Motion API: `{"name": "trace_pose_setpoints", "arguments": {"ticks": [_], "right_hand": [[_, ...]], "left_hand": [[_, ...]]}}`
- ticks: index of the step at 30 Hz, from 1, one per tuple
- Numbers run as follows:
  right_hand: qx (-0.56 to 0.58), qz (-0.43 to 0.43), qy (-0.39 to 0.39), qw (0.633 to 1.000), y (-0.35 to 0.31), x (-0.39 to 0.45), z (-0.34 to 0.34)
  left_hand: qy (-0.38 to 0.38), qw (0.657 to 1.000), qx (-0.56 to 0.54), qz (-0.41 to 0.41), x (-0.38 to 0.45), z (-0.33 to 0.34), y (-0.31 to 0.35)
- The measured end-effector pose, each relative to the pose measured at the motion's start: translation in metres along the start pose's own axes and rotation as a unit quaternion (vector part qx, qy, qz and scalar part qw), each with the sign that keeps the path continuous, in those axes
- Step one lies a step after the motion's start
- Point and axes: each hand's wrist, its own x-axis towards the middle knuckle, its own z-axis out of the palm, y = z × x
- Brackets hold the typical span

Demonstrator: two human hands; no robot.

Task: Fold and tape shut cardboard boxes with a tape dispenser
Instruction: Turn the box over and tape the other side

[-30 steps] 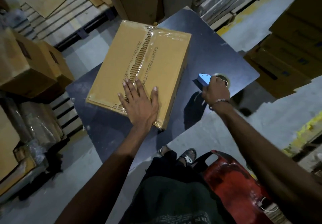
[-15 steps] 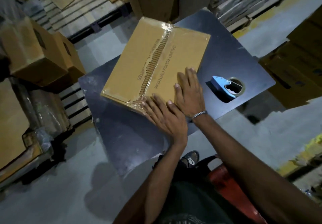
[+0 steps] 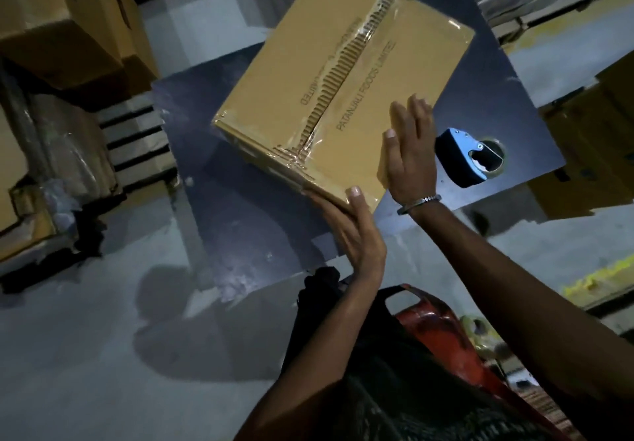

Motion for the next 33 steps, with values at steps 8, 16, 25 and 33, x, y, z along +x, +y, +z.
{"name": "trace_pose_setpoints", "arguments": {"ticks": [8, 16, 25, 33], "right_hand": [[-0.178, 0.157, -0.059, 0.970, -0.068, 0.013, 0.011], [-0.207, 0.151, -0.065, 0.964, -0.067, 0.001, 0.025], [-0.190, 0.141, -0.057, 0.970, -0.061, 0.001, 0.026], [-0.208, 0.146, -0.069, 0.965, -0.066, 0.001, 0.027]], "left_hand": [[0.113, 0.990, 0.084, 0.003, 0.111, 0.014, 0.049], [0.138, 0.988, -0.016, -0.072, 0.117, 0.007, 0.026], [0.165, 0.978, 0.097, 0.085, 0.213, -0.028, 0.091], [0.171, 0.934, 0.313, -0.005, 0.241, -0.020, 0.092]]}}
